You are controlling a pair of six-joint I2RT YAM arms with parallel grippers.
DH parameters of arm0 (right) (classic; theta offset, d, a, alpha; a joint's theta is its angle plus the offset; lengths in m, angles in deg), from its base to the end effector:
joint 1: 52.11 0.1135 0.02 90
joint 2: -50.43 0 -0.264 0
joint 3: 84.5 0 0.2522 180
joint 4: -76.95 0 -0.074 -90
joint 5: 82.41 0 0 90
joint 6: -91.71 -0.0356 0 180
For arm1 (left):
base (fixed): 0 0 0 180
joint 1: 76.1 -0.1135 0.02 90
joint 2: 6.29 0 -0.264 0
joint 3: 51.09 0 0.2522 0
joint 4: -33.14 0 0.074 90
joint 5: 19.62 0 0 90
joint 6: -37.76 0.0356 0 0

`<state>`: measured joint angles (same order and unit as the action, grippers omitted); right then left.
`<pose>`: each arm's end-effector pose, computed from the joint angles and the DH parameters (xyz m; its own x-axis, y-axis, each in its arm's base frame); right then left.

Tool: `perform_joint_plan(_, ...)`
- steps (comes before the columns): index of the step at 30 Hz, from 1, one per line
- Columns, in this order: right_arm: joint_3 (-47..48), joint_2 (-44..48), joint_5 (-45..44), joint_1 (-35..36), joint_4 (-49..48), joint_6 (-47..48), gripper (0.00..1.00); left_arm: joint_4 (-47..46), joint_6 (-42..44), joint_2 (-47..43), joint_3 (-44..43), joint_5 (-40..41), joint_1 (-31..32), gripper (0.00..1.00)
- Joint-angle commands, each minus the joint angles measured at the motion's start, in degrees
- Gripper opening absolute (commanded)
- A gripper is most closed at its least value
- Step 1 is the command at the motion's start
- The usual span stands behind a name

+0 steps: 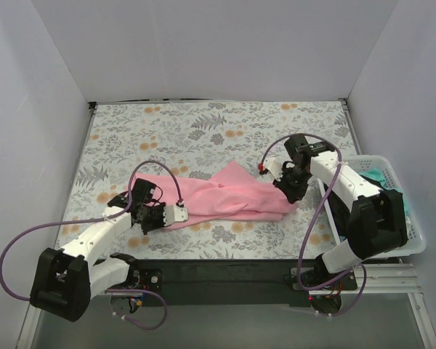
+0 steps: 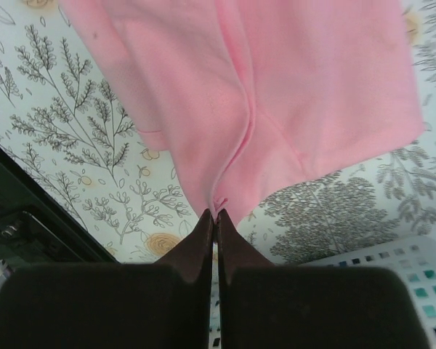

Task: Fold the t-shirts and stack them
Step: Flatten the tshirt out

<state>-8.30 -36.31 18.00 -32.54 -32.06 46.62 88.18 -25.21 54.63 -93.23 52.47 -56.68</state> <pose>0.2513 0.0962 0.2231 -0.4097 -0.8826 -0.2305 -0.9090 0.4161 0.0226 0.1477 -0.0637 0.1594 -0.6263 0.6793 -0.3824 0.7654 0.6289 -0.1364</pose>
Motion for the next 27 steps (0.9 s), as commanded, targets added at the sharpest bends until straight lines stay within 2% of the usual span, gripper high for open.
perform_joint_plan(1, 7.67, 1.22, 0.57, -0.41, -0.63, -1.75, 0.01, 0.29, -8.11, 1.90, -10.93, -0.09, -3.76, 0.00)
perform_joint_plan(3, 12.16, 1.22, 0.40, -0.94, -1.07, -2.54, 0.01, 2.83, -13.19, 4.97, -18.60, -5.43, -11.39, 0.00)
perform_joint_plan(4, 14.45, 1.05, -0.04, -1.55, -1.33, -2.80, 0.01, 3.71, -14.88, 9.52, -23.60, -7.03, -14.12, 0.00)
perform_joint_plan(6, 22.79, 0.00, -0.48, -2.08, -2.12, -3.77, 0.01, 6.78, -19.52, 14.46, -37.31, -11.33, -22.46, 0.00)
perform_joint_plan(7, 26.04, -0.53, -1.01, -2.43, -2.39, -4.21, 0.01, 7.76, -20.95, 18.57, -41.62, -12.40, -24.50, 0.00)
perform_joint_plan(8, 31.81, -1.15, -1.27, -2.52, -3.52, -5.26, 0.01, 8.55, -22.70, 20.79, -49.67, -13.54, -27.74, 0.00)
perform_joint_plan(10, 38.52, -3.34, -1.54, -2.52, -4.76, -6.75, 0.01, 9.70, -26.56, 24.05, -55.96, -15.13, -29.87, 0.00)
perform_joint_plan(11, 45.25, -5.18, -1.62, -2.44, -5.81, -8.24, 0.01, 9.09, -29.28, 26.24, -61.30, -15.40, -31.27, 0.00)
perform_joint_plan(15, 59.86, -9.22, -4.78, -2.52, -7.66, -10.62, 0.01, 5.58, -36.77, 28.37, -67.93, -15.05, -33.92, 0.00)
perform_joint_plan(18, 64.12, -8.72, -8.21, -2.44, -10.55, -11.42, 0.01, 2.60, -41.52, 27.41, -72.60, -13.99, -35.94, 0.00)
perform_joint_plan(21, 62.82, -4.07, -10.15, -2.52, -15.38, -12.56, 0.01, -1.19, -44.25, 22.51, -73.05, -12.68, -37.17, 0.00)
perform_joint_plan(24, 57.90, 2.68, -12.34, -2.52, -20.04, -14.05, 0.01, -6.53, -46.00, 16.53, -69.02, -11.10, -37.53, 0.00)
perform_joint_plan(27, 53.41, 9.45, -13.58, -2.52, -23.74, -14.50, 0.01, -12.16, -46.89, 6.95, -63.13, -9.52, -37.61, 0.00)
